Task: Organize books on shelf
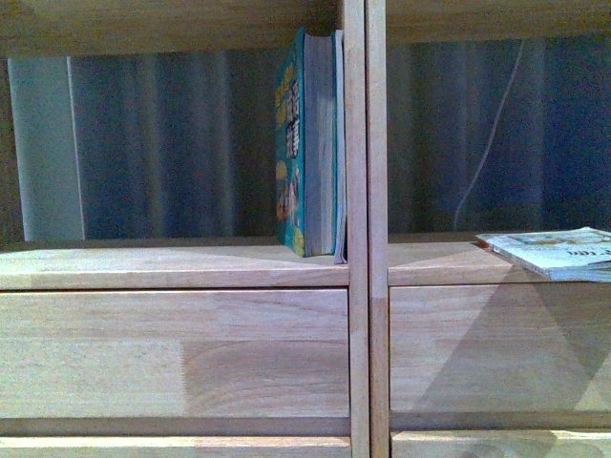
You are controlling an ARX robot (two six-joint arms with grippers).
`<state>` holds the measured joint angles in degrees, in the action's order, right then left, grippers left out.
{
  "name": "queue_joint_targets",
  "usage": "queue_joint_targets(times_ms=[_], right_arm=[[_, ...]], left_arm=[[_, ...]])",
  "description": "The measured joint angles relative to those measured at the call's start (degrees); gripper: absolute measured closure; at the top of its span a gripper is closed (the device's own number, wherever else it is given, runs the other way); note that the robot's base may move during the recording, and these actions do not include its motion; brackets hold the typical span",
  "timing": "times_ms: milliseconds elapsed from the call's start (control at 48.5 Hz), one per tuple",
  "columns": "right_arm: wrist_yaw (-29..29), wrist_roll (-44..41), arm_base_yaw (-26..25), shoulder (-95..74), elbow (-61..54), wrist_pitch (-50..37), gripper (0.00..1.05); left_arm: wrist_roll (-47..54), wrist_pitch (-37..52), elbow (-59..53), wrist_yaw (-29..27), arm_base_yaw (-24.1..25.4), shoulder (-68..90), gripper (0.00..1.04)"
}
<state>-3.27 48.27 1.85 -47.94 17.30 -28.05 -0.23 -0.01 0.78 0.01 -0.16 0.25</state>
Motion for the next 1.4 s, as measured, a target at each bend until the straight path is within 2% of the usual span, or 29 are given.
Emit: queue_joint_targets(times_ms=[144,227,350,577,659,906,989,1112,1195,1257,1277,1298,1339,1401], right_arm=[[0.5,15.4,-0.2,-17.0,8.7,-10.2,0.07],[1.7,21.0,-0.9,-23.3,13.9,-13.1,0.07],[3.5,26.0,-2.2,-29.8,20.9,-14.0,0.07],[5.5,29.4,-2.9,-36.2,28.7,-12.1,0.07],[7.0,29.9,-2.9,-37.7,31.0,-11.4,0.20],[7.6,29.8,-3.1,-38.3,32.7,-10.6,0.51],[6.9,29.6,-3.7,-38.3,32.7,-10.5,0.68],[6.1,29.6,-4.5,-38.3,32.0,-11.2,0.87],[5.7,29.6,-5.0,-38.3,30.9,-11.9,0.96],[5.1,29.8,-5.4,-38.1,29.7,-13.0,0.97],[4.5,30.1,-5.7,-37.8,28.8,-13.6,0.97],[4.0,30.3,-5.9,-37.6,28.2,-14.0,0.97],[2.9,30.5,-6.6,-36.4,26.4,-15.3,0.97],[0.8,30.4,-7.5,-33.4,23.8,-16.6,0.97]], left_arm=[[0.0,0.0,0.0,0.0,0.0,0.0,0.07],[0.0,0.0,0.0,0.0,0.0,0.0,0.07],[0.0,0.0,0.0,0.0,0.0,0.0,0.07],[0.0,0.0,0.0,0.0,0.0,0.0,0.07],[0.0,0.0,0.0,0.0,0.0,0.0,0.07],[0.0,0.0,0.0,0.0,0.0,0.0,0.07],[0.0,0.0,0.0,0.0,0.0,0.0,0.07],[0.0,0.0,0.0,0.0,0.0,0.0,0.07],[0.0,0.0,0.0,0.0,0.0,0.0,0.07],[0.0,0.0,0.0,0.0,0.0,0.0,0.07],[0.0,-0.1,0.0,1.0,0.2,0.1,0.07],[0.0,-0.9,0.3,4.9,1.4,0.9,0.07],[0.0,-1.9,1.4,17.8,6.8,4.7,0.07],[-1.4,1.9,2.9,32.2,15.3,12.5,0.07]])
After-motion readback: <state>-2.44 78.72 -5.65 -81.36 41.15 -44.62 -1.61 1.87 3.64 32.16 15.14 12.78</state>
